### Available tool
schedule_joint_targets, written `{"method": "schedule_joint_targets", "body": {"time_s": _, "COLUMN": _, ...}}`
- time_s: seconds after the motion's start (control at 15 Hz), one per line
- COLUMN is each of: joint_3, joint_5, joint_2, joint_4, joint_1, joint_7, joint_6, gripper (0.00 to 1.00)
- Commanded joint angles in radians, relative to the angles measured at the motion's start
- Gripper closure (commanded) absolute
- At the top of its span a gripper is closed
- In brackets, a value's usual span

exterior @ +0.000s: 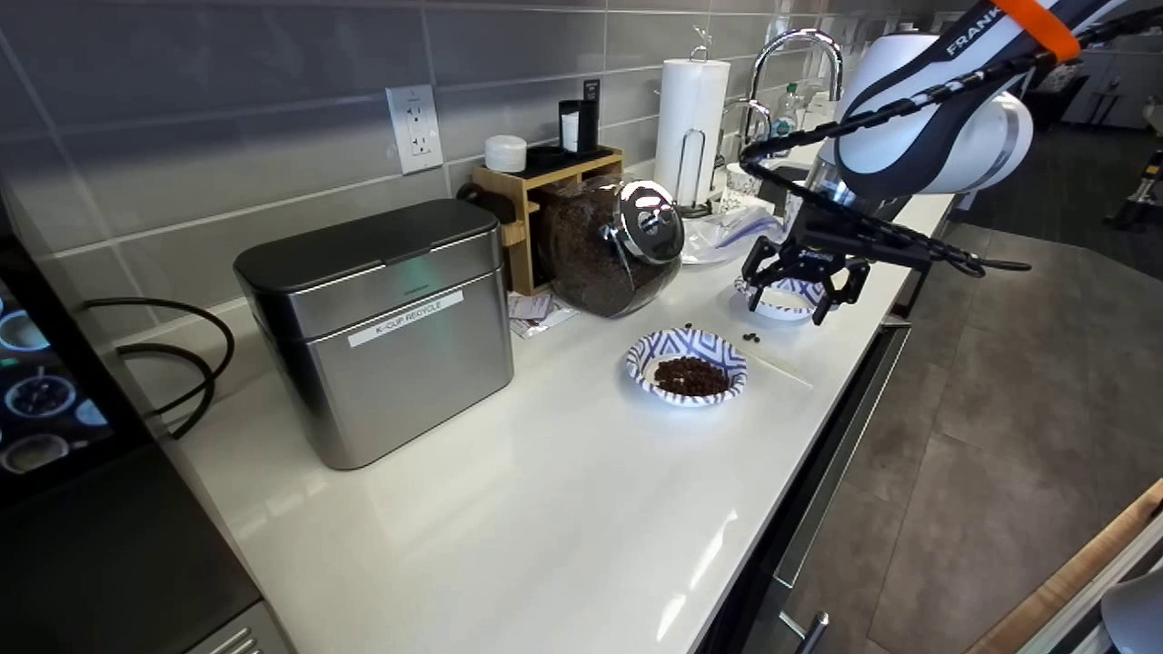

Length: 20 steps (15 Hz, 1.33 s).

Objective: Pour the contents on the bowl to the left into the bowl to the right

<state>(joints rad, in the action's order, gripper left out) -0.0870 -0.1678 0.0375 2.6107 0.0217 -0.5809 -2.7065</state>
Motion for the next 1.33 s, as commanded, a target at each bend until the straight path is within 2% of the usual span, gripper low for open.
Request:
{"method": "schedule_joint_targets", "body": {"time_s": 0.0, "joint_3": 0.002, "joint_5": 0.044, "joint_2": -0.047, "joint_4": -0.04, "joint_1": 0.012, "joint_7": -0.074, "joint_6": 0.032, "gripper": 0.0}}
{"method": "schedule_joint_targets", "body": {"time_s": 0.33, "joint_3": 0.009, "joint_5": 0.079, "joint_2": -0.092, "joint_4": -0.082, "joint_1": 0.028, "joint_7": -0.124, "joint_6": 0.05, "gripper": 0.0}}
{"method": "schedule_joint_targets", "body": {"time_s": 0.87, "joint_3": 0.027, "joint_5": 0.116, "joint_2": -0.154, "joint_4": -0.159, "joint_1": 0.047, "joint_7": -0.134, "joint_6": 0.119, "gripper": 0.0}}
{"method": "schedule_joint_targets", "body": {"time_s": 1.07, "joint_3": 0.033, "joint_5": 0.111, "joint_2": -0.17, "joint_4": -0.175, "joint_1": 0.056, "joint_7": -0.135, "joint_6": 0.12, "gripper": 0.03}}
{"method": "schedule_joint_targets", "body": {"time_s": 1.27, "joint_3": 0.037, "joint_5": 0.109, "joint_2": -0.186, "joint_4": -0.186, "joint_1": 0.065, "joint_7": -0.144, "joint_6": 0.12, "gripper": 0.11}}
